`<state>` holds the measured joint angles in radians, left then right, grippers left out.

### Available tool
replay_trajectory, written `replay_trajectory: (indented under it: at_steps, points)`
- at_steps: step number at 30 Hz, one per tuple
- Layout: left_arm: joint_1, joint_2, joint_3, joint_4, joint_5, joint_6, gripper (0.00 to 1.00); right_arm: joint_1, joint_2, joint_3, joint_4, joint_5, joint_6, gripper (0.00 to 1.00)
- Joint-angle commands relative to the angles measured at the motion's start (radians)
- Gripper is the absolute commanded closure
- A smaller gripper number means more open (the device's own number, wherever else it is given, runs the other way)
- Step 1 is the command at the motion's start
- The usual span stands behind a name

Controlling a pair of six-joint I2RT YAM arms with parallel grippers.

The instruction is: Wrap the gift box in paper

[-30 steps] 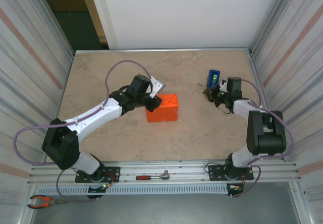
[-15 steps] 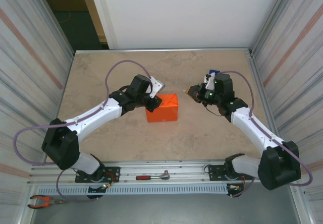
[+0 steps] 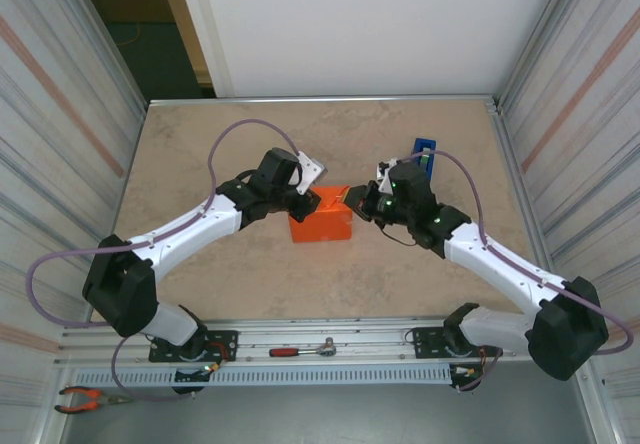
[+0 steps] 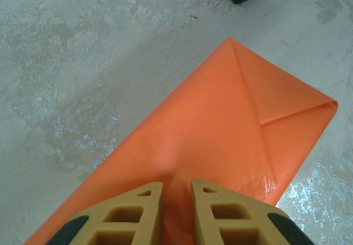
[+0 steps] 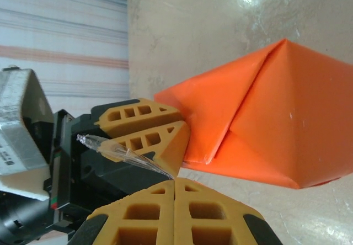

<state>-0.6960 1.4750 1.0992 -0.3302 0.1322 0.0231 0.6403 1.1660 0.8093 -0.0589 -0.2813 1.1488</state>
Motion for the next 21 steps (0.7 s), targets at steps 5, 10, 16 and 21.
replay_trajectory:
  at_steps: [5,10,16,21]
  points:
    - [-0.019,0.024,-0.056,-0.124,0.013,0.005,0.81,0.058,0.073,0.063,-0.025,0.106,0.097,1.00]
    - [-0.020,0.024,-0.058,-0.122,0.014,0.005,0.81,0.070,0.125,0.097,-0.010,0.100,0.099,1.00]
    - [-0.022,0.022,-0.058,-0.120,0.014,0.005,0.82,0.074,0.162,0.127,-0.019,0.096,0.106,1.00]
    - [-0.022,0.022,-0.060,-0.119,0.017,0.004,0.82,0.077,0.180,0.140,-0.031,0.090,0.109,1.00]
